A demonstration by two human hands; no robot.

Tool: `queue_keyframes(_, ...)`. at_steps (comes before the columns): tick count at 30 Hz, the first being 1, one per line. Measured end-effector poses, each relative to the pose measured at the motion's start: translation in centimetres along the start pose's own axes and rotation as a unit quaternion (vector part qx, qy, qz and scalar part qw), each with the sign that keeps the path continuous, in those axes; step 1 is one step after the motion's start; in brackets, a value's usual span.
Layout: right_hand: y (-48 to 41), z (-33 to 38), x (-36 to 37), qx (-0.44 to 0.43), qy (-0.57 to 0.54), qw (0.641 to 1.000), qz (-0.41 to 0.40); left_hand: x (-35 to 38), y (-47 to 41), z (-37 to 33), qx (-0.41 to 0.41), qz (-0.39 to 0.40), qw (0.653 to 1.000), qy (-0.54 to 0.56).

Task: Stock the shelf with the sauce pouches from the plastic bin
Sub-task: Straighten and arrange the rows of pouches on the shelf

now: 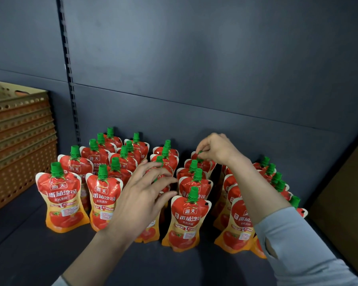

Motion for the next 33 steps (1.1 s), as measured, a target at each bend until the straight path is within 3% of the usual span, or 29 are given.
queue_keyframes(3,-0.4,0.0,-0.1,-0.004,-0.01,1.0,0.015,0.1,0.1,0.5,-0.006,0.007,1.0,0.0)
queue_keyframes(7,-1.6,-1.5,-2.1,0.039,0.012,0.997,-0.063,0.2,0.3,1.0,-0.01,0.009,1.0,0.006)
queue_keyframes(12,-2.5,-1.9,-0.2,0.052,0.099,0.994,0.014,0.2,0.3,1.1,-0.009,0.01,1.0,0.006)
queue_keyframes(22,-2.1,-0.8,0.7,0.015,-0.003,1.0,0.005,0.1,0.4,0.9,-0.012,0.021,1.0,0.002)
queue_keyframes(28,6.4,0.2,-2.2,-0.007,-0.112,0.977,-0.181,-1.4,1.4,0.1,-0.019,-0.053,0.998,-0.027)
queue_keyframes(31,11.1,0.8,0.4,-0.02,-0.078,0.983,-0.167,-2.0,2.4,-1.8,-0.009,-0.097,0.995,-0.03)
queue_keyframes(33,11.3,0.4,2.3,-0.007,-0.02,0.992,-0.123,-1.4,2.7,-3.4,0.013,-0.074,0.997,-0.031)
Point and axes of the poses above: each hand's wrist, its own y-axis away from the middle knuckle, its own x-axis out of the palm, z = x × y, the point moved 6 cm from there along -y, towards the middle knuckle
